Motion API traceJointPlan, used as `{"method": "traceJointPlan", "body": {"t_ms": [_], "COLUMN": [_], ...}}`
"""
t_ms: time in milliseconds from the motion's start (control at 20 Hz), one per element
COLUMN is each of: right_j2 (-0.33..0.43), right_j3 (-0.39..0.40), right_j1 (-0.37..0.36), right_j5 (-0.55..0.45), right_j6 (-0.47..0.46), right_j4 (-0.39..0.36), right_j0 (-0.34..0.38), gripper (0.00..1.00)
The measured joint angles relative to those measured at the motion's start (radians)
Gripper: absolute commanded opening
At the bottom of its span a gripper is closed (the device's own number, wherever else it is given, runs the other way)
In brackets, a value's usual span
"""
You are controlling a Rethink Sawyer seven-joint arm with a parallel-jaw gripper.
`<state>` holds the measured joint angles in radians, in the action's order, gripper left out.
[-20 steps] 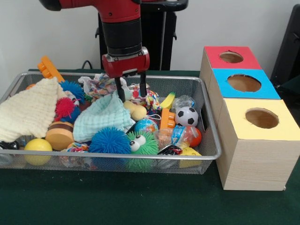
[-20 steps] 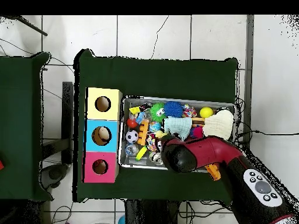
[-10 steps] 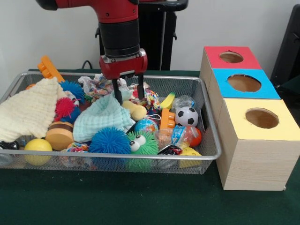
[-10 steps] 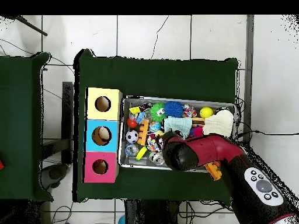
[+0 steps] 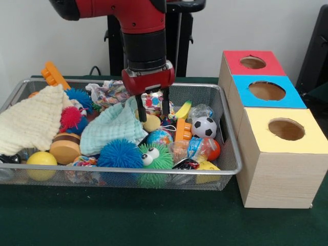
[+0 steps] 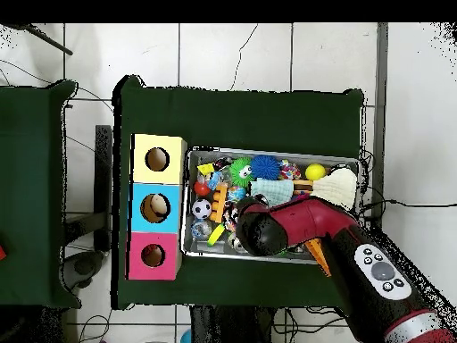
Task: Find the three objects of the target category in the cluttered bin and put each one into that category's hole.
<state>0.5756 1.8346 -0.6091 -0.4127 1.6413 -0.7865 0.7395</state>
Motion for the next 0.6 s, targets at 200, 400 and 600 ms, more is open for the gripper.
{"method": "traceJointPlan", "body": {"t_ms": [200, 400, 600], "right_j2": [-0.005, -0.009, -0.009], "right_j3": [-0.014, -0.019, -0.019], "right_j1": [0.020, 0.037, 0.048], "right_j5": [0.000, 0.000, 0.000], "right_j6": [0.000, 0.000, 0.000], "right_j4": [-0.005, -0.005, -0.005], "right_j0": [-0.010, -0.008, 0.000], "gripper": [1.00, 1.00, 1.00]}}
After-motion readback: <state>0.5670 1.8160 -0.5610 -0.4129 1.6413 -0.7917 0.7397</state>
